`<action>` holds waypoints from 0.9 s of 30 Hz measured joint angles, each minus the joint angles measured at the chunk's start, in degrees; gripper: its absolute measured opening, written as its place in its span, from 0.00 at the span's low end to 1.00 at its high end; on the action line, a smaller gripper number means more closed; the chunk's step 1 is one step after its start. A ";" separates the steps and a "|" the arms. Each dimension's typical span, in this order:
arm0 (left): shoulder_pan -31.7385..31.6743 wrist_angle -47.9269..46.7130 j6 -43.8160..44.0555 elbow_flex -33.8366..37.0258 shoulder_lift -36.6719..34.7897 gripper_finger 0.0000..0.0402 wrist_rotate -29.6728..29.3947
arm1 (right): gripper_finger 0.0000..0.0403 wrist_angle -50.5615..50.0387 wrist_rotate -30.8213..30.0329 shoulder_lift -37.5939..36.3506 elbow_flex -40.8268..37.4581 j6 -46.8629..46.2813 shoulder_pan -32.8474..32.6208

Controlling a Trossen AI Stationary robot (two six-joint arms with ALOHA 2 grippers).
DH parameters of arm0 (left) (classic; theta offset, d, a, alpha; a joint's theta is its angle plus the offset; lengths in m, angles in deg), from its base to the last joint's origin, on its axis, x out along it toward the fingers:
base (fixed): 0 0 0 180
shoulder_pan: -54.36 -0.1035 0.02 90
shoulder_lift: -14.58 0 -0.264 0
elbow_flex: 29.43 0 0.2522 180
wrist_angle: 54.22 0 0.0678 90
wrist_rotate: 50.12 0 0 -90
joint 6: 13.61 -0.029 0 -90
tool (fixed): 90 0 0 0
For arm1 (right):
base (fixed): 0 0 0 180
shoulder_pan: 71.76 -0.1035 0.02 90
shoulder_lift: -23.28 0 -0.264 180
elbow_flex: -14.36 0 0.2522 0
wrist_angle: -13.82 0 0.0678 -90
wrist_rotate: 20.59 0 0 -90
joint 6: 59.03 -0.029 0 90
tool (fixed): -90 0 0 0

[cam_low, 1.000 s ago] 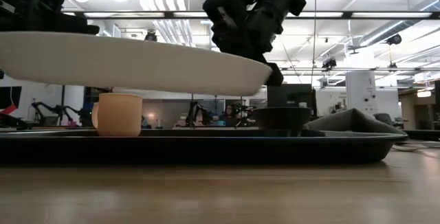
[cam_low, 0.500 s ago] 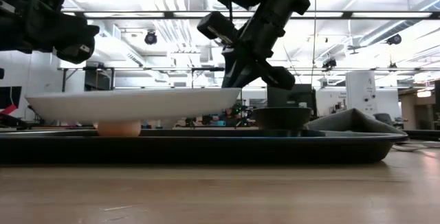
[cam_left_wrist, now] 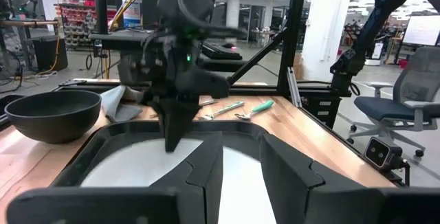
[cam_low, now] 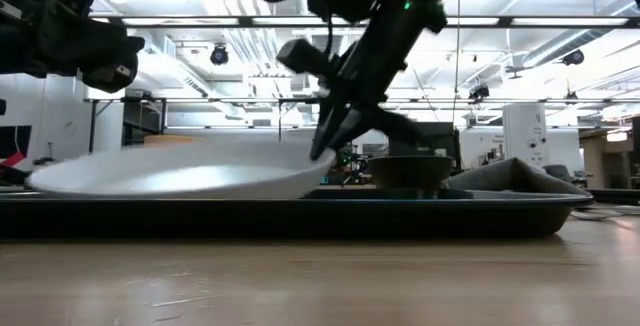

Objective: Set up tray
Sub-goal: Put the white plate on the black serving tray

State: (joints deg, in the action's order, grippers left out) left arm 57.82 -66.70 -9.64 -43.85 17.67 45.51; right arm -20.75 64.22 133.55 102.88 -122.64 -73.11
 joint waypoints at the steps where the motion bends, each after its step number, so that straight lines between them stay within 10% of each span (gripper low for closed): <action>1: -0.02 0.00 0.00 0.00 0.00 0.20 -0.02 | 0.02 1.55 0.78 0.92 0.00 0.46 0.00; 27: -0.01 0.00 0.02 0.00 0.00 0.20 0.00 | 0.02 7.47 3.96 8.01 4.10 6.75 2.12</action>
State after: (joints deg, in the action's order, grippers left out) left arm 57.81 -66.70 -9.62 -43.85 17.67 45.51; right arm -13.28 68.18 141.56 106.98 -115.89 -70.99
